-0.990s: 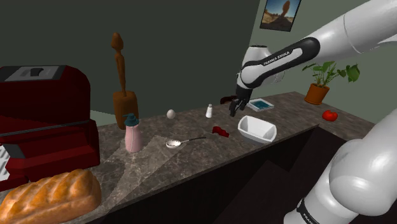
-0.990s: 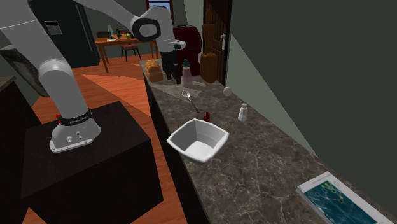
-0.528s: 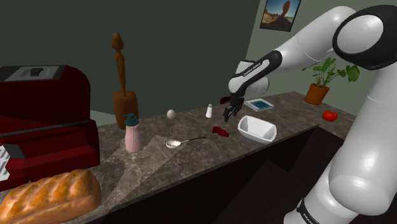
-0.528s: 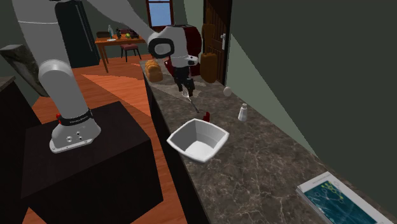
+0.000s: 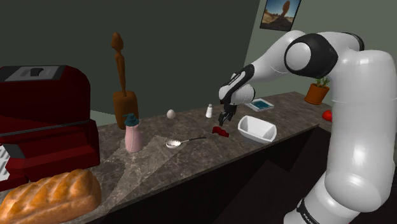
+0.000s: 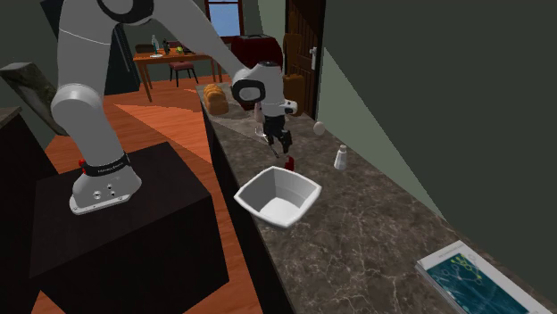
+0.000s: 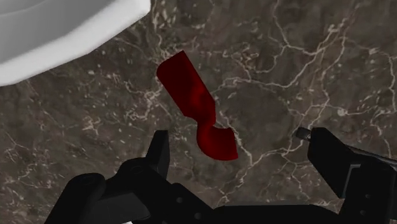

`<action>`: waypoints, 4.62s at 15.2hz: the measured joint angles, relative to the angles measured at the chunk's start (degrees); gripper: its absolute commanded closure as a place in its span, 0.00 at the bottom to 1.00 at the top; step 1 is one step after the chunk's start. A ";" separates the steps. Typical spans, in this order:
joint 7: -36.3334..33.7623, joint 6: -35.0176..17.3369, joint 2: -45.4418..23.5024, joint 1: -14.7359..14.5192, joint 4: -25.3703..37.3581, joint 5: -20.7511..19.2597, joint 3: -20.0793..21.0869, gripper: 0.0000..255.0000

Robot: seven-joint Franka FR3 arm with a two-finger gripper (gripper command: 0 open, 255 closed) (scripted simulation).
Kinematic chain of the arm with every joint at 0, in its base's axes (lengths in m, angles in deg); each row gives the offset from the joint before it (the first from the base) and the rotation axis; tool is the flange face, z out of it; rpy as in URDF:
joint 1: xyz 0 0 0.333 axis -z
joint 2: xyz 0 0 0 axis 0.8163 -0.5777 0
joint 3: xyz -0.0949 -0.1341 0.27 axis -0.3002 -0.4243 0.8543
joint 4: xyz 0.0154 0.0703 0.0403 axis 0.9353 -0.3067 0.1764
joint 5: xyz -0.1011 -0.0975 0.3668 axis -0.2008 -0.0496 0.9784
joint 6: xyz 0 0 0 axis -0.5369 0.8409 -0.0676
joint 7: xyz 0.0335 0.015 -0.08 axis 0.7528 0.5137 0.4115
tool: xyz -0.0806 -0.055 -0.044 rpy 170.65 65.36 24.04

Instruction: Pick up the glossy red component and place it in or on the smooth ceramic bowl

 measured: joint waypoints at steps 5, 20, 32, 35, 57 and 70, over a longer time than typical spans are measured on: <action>3.13 -0.40 -10.40 3.90 9.81 3.27 2.67 0.00; 4.10 -3.61 -17.06 5.31 13.35 4.86 4.52 1.00; 3.93 -3.13 -16.25 5.11 13.04 4.68 4.30 1.00; 3.59 -1.86 -14.42 4.72 12.44 4.21 3.74 1.00; 0.38 9.37 -2.22 1.97 11.57 -0.18 -0.01 1.00; 6.53 11.63 6.14 5.66 5.32 -1.28 -2.89 1.00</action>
